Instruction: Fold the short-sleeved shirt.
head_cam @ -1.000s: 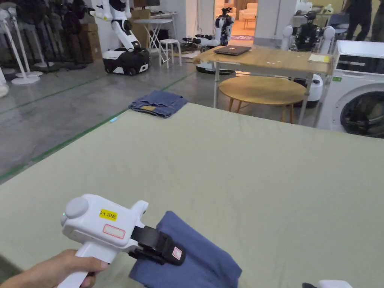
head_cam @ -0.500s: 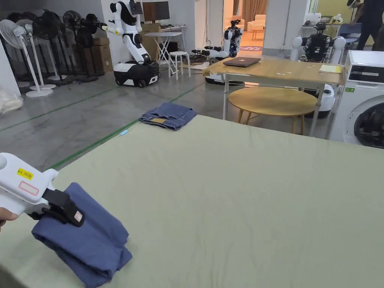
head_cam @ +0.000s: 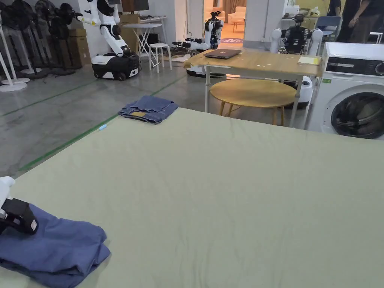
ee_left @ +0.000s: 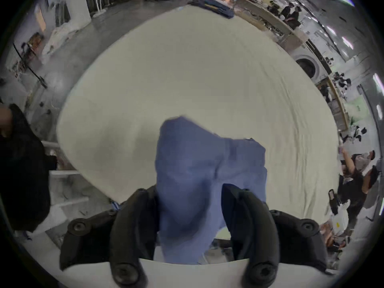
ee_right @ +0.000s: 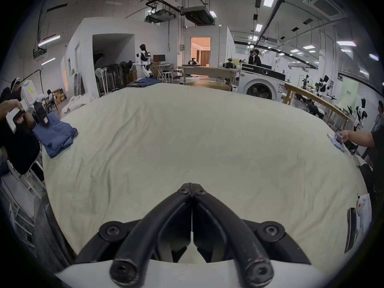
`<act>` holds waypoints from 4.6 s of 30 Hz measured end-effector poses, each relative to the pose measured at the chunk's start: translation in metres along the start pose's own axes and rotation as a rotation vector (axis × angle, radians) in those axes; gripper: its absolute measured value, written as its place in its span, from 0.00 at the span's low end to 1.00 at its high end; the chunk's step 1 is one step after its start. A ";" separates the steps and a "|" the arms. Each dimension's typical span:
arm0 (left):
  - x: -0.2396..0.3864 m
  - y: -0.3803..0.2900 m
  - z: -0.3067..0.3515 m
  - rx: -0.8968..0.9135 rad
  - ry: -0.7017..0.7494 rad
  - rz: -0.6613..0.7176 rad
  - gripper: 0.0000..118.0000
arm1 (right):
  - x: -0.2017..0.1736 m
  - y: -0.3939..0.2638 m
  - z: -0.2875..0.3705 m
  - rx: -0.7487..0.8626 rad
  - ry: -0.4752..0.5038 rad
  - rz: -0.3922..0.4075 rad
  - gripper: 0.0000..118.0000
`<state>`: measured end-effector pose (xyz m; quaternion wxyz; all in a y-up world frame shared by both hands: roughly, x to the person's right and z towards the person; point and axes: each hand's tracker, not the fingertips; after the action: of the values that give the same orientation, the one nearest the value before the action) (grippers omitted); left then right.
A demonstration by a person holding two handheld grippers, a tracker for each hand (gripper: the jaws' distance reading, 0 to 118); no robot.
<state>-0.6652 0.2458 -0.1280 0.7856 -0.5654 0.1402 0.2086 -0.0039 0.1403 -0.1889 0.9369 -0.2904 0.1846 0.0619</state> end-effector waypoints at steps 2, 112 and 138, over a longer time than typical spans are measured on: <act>0.001 -0.002 0.016 0.056 0.071 -0.028 0.46 | -0.001 0.001 -0.002 0.002 0.004 -0.001 0.00; 0.397 -0.193 -0.034 1.145 -0.204 -0.379 0.63 | 0.068 0.063 0.056 0.448 -0.281 -0.199 0.82; 0.393 -0.187 -0.039 1.169 -0.166 -0.392 0.63 | 0.066 0.082 0.044 0.341 -0.371 -0.236 0.82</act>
<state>-0.2301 0.2242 -0.1648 0.9972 -0.0388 0.0632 -0.0077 0.0529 0.2332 -0.2233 0.9908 -0.1316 -0.0176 -0.0275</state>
